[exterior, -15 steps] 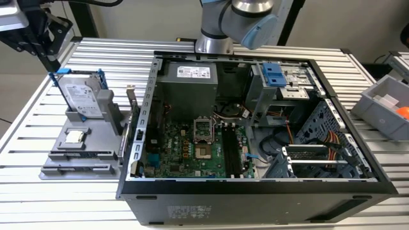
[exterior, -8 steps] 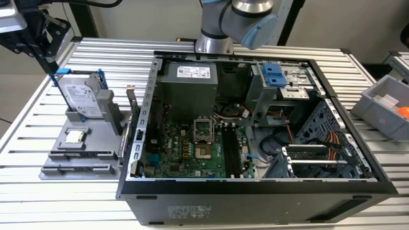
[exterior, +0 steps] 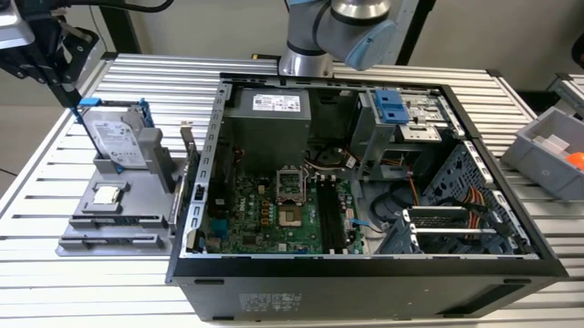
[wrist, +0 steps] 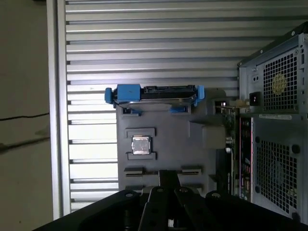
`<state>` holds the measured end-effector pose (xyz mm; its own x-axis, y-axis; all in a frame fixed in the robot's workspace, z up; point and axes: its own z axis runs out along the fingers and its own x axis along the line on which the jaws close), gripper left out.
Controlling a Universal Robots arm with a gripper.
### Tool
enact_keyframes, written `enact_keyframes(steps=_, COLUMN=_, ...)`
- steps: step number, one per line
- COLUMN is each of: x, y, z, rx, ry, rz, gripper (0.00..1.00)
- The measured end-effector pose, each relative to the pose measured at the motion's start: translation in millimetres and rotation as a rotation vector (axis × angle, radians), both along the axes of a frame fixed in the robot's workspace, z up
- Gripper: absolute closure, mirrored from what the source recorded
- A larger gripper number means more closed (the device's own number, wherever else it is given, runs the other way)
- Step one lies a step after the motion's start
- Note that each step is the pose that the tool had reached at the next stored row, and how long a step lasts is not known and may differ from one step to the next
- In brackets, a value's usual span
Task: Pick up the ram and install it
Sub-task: 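Reach for the ram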
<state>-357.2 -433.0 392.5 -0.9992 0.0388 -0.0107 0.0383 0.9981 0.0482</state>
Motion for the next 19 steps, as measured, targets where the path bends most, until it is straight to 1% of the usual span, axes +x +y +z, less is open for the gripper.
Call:
enact_keyframes(steps=7, x=-0.5, y=-7.1, z=-0.1, rx=0.0001, ry=-0.0001, rz=0.0, gripper=1.0)
enact_keyframes(steps=14, x=-1.2, y=-12.5, z=0.0, rx=0.0, ry=0.0, rz=0.0, gripper=1.0)
enact_keyframes(steps=19, x=-1.7, y=-17.3, z=-0.1, rx=0.0001, ry=-0.0002, rz=0.0, gripper=1.0)
